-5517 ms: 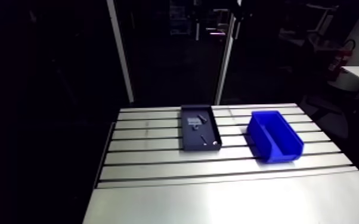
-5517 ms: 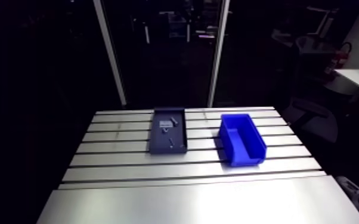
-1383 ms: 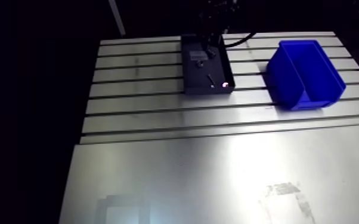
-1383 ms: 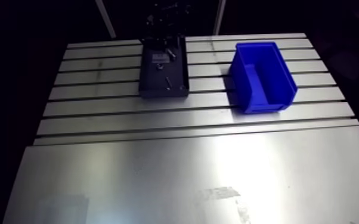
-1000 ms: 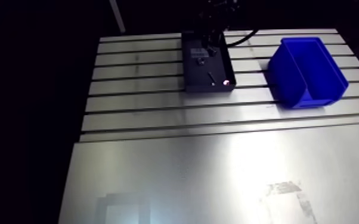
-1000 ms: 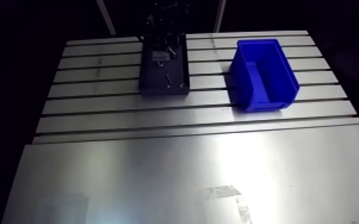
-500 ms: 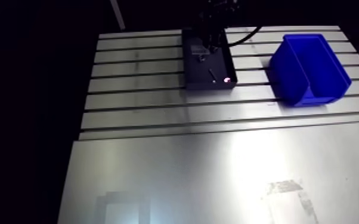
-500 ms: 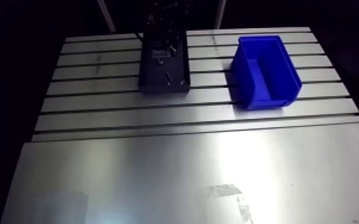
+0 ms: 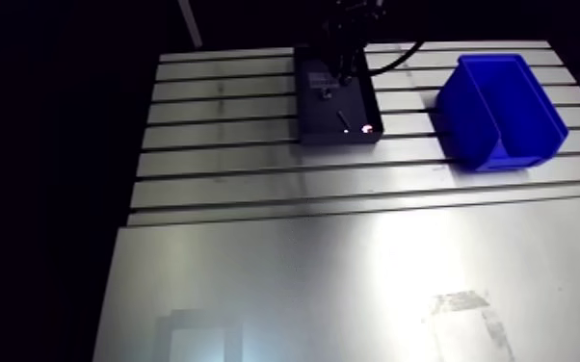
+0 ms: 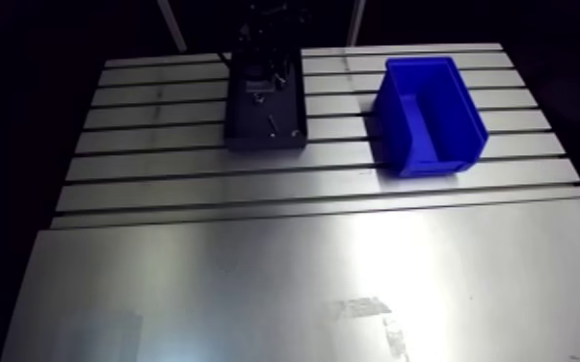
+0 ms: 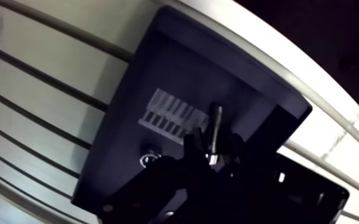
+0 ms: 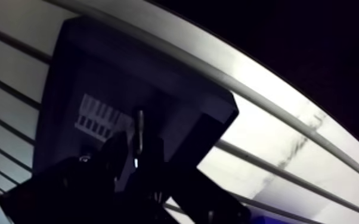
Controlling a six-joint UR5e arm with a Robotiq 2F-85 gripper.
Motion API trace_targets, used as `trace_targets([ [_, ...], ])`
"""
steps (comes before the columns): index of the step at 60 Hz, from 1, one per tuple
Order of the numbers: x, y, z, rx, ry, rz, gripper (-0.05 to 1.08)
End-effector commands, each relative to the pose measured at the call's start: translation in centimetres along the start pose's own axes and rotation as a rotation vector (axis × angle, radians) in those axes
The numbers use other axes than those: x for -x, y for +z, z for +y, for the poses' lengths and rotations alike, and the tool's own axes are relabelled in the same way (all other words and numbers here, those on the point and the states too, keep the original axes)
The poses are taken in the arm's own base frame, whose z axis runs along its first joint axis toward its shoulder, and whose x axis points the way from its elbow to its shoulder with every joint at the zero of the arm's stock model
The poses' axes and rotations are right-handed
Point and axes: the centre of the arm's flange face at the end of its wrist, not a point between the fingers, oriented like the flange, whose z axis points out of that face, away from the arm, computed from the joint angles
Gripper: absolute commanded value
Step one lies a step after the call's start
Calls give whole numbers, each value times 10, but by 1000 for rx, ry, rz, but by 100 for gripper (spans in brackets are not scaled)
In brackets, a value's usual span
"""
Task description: Pick up the M10 bolt from the tray and put it into the blue bin.
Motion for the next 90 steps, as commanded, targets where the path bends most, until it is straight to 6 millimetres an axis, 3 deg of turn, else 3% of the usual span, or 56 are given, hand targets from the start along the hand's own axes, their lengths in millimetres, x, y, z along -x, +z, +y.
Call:
trace_targets([
  [1,0,1,0,0,0,-2,71],
  [22,1,0,1,6,1,-2,79],
  [55,1,0,0,7,0,-3,80],
  [78,2,-6,1,8,-3,7,100],
  [90,3,-11,0,12,-3,12,103],
])
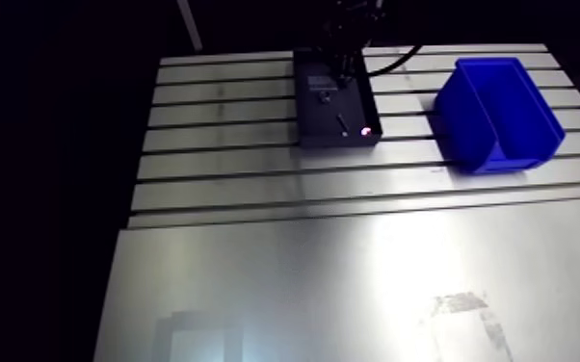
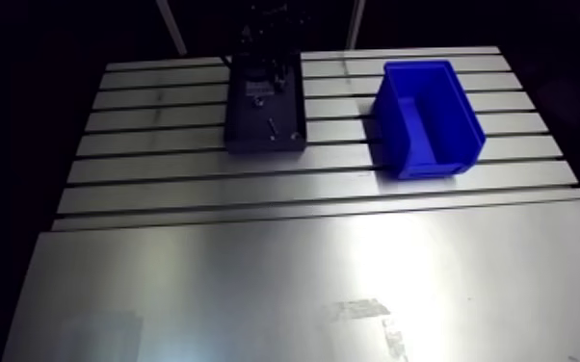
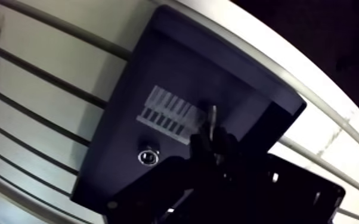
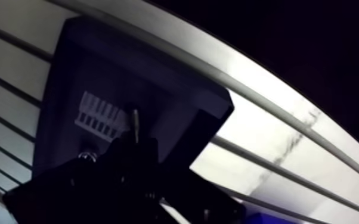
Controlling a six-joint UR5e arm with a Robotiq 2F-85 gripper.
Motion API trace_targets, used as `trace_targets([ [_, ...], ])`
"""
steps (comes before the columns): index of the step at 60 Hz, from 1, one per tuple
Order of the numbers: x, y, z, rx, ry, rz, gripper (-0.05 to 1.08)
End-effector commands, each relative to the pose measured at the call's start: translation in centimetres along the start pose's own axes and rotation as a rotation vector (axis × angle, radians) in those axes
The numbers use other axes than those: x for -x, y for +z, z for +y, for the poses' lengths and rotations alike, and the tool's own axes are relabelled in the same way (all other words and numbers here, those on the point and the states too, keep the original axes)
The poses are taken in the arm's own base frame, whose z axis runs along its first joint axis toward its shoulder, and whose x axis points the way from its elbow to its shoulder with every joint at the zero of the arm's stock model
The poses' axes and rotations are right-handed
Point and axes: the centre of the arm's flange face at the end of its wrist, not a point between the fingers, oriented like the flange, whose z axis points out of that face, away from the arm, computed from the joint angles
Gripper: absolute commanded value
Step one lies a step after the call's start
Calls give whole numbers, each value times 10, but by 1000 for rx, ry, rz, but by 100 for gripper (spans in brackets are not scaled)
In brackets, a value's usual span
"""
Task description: Pick up the M10 bolt from the tray and put it into the blue bin.
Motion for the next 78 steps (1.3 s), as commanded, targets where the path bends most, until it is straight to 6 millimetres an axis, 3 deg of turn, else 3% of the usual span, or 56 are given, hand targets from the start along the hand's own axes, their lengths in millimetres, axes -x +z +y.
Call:
trace_targets([
  [1,1,-6,0,3,-1,7,103],
  [25,13,-40,-6,17,-1,30,107],
  [42,39,-87,-20,26,-86,45,107],
  [50,56,-120,-27,49,-167,73,107],
  [66,82,-152,-39,96,-348,98,106],
  [78,106,-167,-18,122,-517,102,106],
])
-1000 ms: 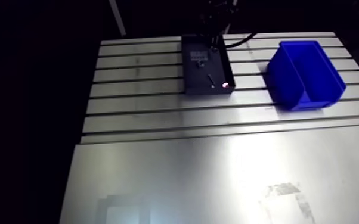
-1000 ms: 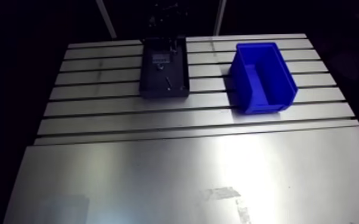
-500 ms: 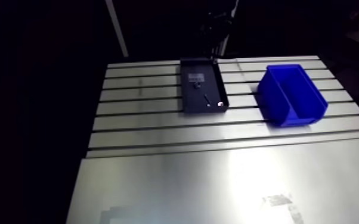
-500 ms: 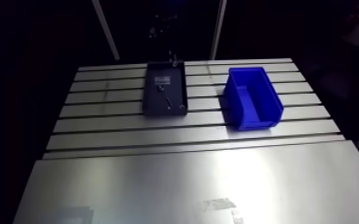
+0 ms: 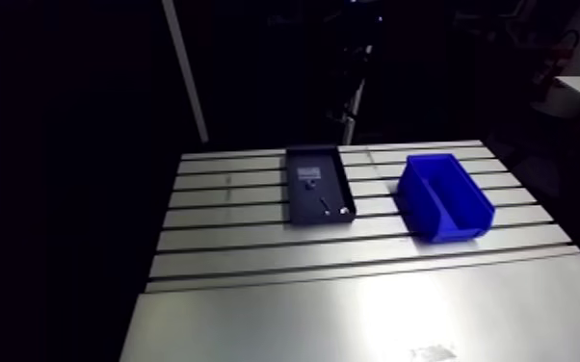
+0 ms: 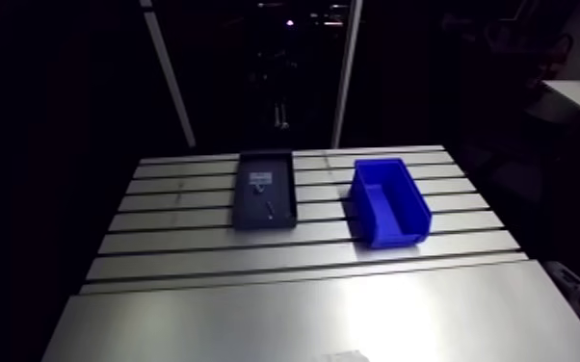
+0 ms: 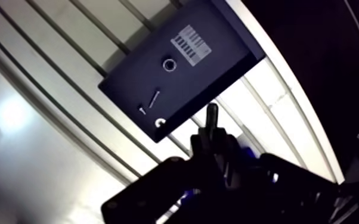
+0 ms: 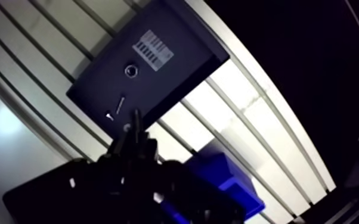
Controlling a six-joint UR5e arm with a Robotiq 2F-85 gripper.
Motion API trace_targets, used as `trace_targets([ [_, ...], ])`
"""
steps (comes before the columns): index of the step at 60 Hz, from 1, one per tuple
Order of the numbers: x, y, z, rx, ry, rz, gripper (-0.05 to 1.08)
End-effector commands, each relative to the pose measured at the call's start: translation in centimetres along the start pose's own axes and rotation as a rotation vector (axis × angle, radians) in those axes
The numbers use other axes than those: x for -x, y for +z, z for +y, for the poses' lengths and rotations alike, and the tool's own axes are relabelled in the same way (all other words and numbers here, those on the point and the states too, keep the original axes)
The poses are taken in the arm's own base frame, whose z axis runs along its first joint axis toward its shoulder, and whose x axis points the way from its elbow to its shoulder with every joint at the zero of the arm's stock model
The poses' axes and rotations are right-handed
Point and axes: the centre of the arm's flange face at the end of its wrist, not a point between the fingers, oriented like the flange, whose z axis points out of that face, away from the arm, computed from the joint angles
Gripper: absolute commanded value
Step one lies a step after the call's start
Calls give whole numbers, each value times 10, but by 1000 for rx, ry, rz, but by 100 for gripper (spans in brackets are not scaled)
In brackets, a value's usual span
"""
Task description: Pick up the M10 bolt from the tray and put it into the blue bin.
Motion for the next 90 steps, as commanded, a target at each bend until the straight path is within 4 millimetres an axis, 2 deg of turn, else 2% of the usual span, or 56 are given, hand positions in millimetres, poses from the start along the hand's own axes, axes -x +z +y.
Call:
trace_targets([
  [1,33,-22,10,27,-214,10,106],
  [6,47,-24,22,33,-267,1,106],
  [8,63,-24,35,39,-309,-20,106],
  [11,72,-24,40,41,-326,-31,106],
  [18,102,-17,59,35,-393,-67,106],
  [23,116,-14,67,27,-425,-69,106],
  [25,128,-10,74,20,-457,-74,106],
  [27,128,-10,74,20,-457,-74,106],
  [33,150,-5,86,4,-514,-75,106],
  [44,173,0,97,-8,-558,-79,106],
  [46,182,1,101,-11,-558,-79,106],
  [62,197,17,101,-48,-607,-80,106],
  [71,206,15,96,-50,-610,-76,106],
  [90,205,22,92,-59,-610,-69,106],
])
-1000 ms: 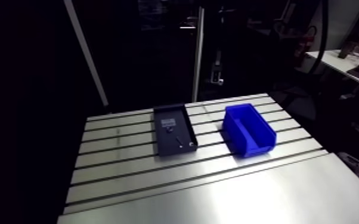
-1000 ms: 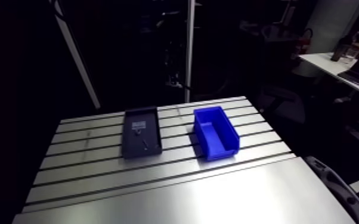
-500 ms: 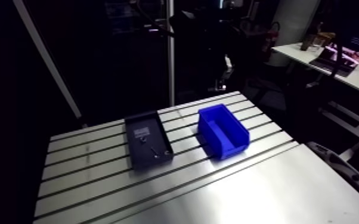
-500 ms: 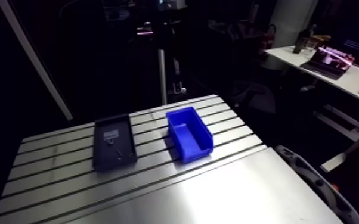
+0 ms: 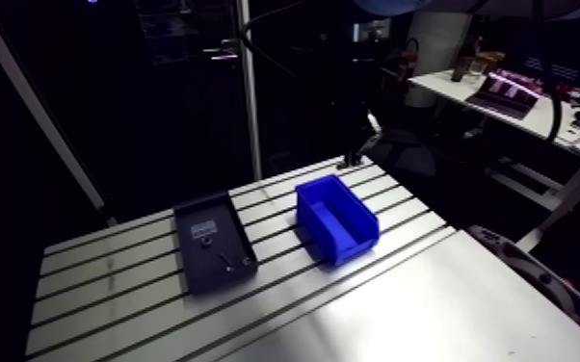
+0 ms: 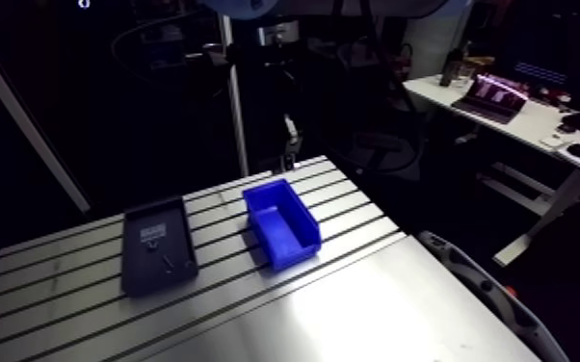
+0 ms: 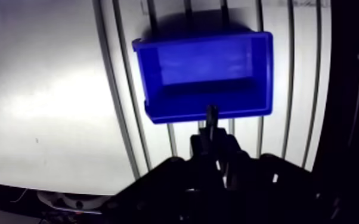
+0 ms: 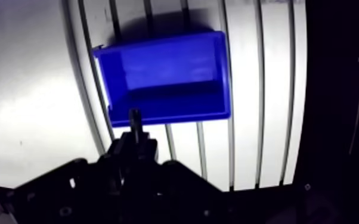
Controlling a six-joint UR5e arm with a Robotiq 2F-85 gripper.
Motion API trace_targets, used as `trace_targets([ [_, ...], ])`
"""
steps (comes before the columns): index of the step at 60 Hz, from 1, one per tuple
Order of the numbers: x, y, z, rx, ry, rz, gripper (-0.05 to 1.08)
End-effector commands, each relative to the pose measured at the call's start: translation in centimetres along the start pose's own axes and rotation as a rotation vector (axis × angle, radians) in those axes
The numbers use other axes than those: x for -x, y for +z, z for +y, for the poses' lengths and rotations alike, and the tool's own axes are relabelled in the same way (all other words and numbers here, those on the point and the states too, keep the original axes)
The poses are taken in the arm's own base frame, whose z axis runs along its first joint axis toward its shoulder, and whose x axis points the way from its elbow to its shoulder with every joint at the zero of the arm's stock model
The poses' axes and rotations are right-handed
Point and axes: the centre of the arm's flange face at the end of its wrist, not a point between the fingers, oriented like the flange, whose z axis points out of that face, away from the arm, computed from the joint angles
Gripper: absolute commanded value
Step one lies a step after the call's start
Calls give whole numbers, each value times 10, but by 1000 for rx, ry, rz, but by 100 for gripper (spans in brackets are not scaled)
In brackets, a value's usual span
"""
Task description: Pick up the M10 bolt from the tray and put it into the blue bin.
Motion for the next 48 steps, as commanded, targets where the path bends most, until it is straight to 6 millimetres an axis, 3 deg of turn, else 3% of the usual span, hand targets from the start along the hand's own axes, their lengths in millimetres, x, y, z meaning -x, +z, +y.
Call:
trace_targets([
  [1,-2,5,-3,-6,-3,5,106],
  [25,-14,60,-12,-17,6,2,105],
  [48,-19,99,-12,-33,20,8,105],
])
